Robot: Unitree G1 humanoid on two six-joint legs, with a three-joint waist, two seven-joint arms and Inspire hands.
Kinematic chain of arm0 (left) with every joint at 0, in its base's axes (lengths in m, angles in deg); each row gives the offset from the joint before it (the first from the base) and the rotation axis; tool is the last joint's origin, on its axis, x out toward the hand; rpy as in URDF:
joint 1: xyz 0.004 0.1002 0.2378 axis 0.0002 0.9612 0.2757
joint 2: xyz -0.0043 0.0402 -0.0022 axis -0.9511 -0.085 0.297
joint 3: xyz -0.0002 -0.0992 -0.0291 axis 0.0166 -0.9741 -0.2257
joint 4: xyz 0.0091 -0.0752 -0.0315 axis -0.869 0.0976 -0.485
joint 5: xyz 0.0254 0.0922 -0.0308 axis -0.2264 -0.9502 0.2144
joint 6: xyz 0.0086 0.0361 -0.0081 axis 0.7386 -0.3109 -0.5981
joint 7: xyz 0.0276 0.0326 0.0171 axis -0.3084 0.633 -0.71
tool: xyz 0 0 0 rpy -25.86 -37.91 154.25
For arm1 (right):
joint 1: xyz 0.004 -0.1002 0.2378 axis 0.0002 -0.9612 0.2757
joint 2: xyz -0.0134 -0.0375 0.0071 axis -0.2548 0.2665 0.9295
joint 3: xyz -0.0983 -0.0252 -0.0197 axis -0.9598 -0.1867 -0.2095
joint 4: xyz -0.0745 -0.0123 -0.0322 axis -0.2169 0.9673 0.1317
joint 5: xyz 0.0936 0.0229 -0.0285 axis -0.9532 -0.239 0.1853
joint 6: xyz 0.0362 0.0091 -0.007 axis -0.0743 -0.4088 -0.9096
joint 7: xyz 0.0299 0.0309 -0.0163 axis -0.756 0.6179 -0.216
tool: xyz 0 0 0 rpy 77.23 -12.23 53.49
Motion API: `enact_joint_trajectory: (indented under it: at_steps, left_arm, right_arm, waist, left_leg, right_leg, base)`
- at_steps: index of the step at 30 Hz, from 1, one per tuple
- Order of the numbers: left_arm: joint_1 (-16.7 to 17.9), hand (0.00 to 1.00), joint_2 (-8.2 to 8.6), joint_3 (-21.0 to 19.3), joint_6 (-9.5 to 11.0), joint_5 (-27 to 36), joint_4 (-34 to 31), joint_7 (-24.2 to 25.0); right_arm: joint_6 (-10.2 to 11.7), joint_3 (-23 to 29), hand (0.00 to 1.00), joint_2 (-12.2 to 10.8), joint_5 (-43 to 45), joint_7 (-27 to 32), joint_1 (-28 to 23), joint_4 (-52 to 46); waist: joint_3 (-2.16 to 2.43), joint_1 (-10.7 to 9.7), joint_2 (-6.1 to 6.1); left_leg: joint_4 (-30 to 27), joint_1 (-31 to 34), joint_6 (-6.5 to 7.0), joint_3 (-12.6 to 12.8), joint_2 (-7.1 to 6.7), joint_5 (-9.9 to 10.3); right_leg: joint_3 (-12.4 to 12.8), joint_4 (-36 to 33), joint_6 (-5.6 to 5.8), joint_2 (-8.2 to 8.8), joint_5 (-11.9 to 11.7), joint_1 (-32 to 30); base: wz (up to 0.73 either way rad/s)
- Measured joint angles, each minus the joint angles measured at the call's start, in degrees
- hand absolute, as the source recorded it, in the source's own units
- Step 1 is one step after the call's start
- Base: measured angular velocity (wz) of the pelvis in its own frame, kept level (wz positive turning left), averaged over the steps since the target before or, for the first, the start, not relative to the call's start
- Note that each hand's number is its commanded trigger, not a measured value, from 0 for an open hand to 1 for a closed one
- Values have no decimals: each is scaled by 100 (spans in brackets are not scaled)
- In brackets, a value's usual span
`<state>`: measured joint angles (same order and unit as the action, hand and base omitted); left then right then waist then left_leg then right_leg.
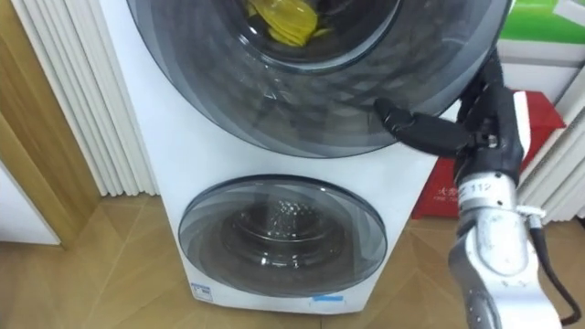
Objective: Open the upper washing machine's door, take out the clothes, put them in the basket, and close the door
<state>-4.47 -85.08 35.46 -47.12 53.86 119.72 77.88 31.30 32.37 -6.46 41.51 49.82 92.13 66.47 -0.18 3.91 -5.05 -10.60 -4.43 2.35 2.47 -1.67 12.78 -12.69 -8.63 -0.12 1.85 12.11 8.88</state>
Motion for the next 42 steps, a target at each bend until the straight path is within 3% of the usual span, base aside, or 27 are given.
enact_joint_trajectory:
  at_steps: [7, 13, 20, 21, 23, 24, 25, 26, 27, 28, 30, 36, 38, 42]
  left_arm:
    - [13, 0, -44, 0, -203, -228, 20, 10]
    - [90, 0, -46, 4, -256, -223, 26, 18]
    - [185, 0, -67, 39, -303, -219, 25, 14]
    - [177, 0, -72, 67, -302, -220, 26, 8]
    - [141, 0, -98, 225, -291, -224, 29, -1]
    - [165, 0, -157, 197, -248, -233, 43, -9]
    - [231, 0, -200, 65, -219, -232, 152, -23]
    - [177, 0, -198, 42, -224, -229, 267, -36]
    - [78, 0, -204, 139, -235, -207, 319, -80]
    - [25, 0, -189, 380, -179, -174, 300, -114]
    - [-15, 0, -166, 605, -166, -170, 275, -112]
    - [14, 0, -173, 772, -196, -151, 338, -102]
    - [51, 0, -162, 870, -191, -151, 331, -93]
    - [78, 0, -143, 909, -194, -156, 319, -82]
  right_arm:
    - [-45, 54, 0, 54, 4, 46, 44, 28]
    - [-63, 59, 0, 65, -24, 38, 159, 26]
    - [-172, -145, 0, 59, -5, 0, 212, -361]
    - [-174, -190, 0, 45, -78, 1, 106, -532]
    - [-161, -294, 0, 34, -57, -20, -195, -819]
    - [-147, -445, 0, -41, 48, -180, -362, -1042]
    - [-143, -809, 0, -72, 156, -358, -420, -1259]
    - [-106, -988, 0, -54, 183, -435, -568, -1363]
    - [48, -1189, 0, -78, 178, -534, -909, -1424]
    - [84, -1224, 0, -154, 89, -616, -1153, -1410]
    - [85, -1209, 0, -262, -123, -770, -1368, -1411]
    - [105, -1230, 0, -365, -396, -1496, -2069, -1409]
    - [76, -1262, 0, -380, -448, -1676, -2219, -1408]
    - [70, -1395, 0, -434, -495, -2005, -2502, -1392]
  waist:
    - [5, 89, -8]
    - [5, 94, 7]
    - [53, 95, 106]
    - [56, 95, 119]
    - [15, 88, 239]
    - [48, 126, 287]
    - [52, 66, 198]
    - [50, -55, 230]
    - [49, -174, 223]
    - [30, -237, 226]
    - [24, -227, 252]
    - [19, -226, 252]
    - [9, -228, 305]
    - [49, -195, 412]
  left_leg:
    - [0, -14, -1, -179, 3, 0]
    - [-1, 24, -1, -280, 0, -1]
    - [-1, 83, -2, -311, 19, -1]
    - [18, 53, -8, -434, 72, -7]
    - [110, -122, -35, -1015, 280, -37]
    - [111, -110, -68, -1374, 444, -21]
    - [92, -70, -294, -1333, 522, 62]
    - [116, -91, -457, -1240, 626, 132]
    - [140, -131, -574, -742, 728, 113]
    - [207, -105, -594, -358, 739, 70]
    - [192, -58, -481, 72, 740, -59]
    - [167, -22, -406, 97, 566, -32]
    - [105, -4, -390, 58, 542, -19]
    - [93, -11, -388, 51, 533, -24]
  right_leg:
    - [-106, 0, 0, -10, 0, 16]
    - [-177, 0, 0, -7, 0, -28]
    - [-170, -37, 0, -25, 0, -172]
    - [-176, -150, 0, -49, 0, -224]
    - [-107, -653, -14, -188, 147, -564]
    - [295, -82, -268, -431, 59, -879]
    - [279, 328, -419, -449, -959, -1096]
    - [215, 206, -412, -496, -906, -1088]
    - [70, 168, -420, -517, -894, -975]
    - [40, 176, -417, -495, -893, -842]
    - [29, 177, -385, -482, -864, -754]
    - [101, 176, -355, -402, -715, -752]
    - [111, 129, -313, -383, -655, -754]
    - [151, 52, -349, -378, -616, -776]
  base:
    - [-1]
    - [-2]
    - [-15]
    - [-24]
    - [-53]
    - [-101]
    - [-85]
    - [-19]
    - [42]
    - [42]
    - [11]
    - [-1]
    - [9]
    - [4]
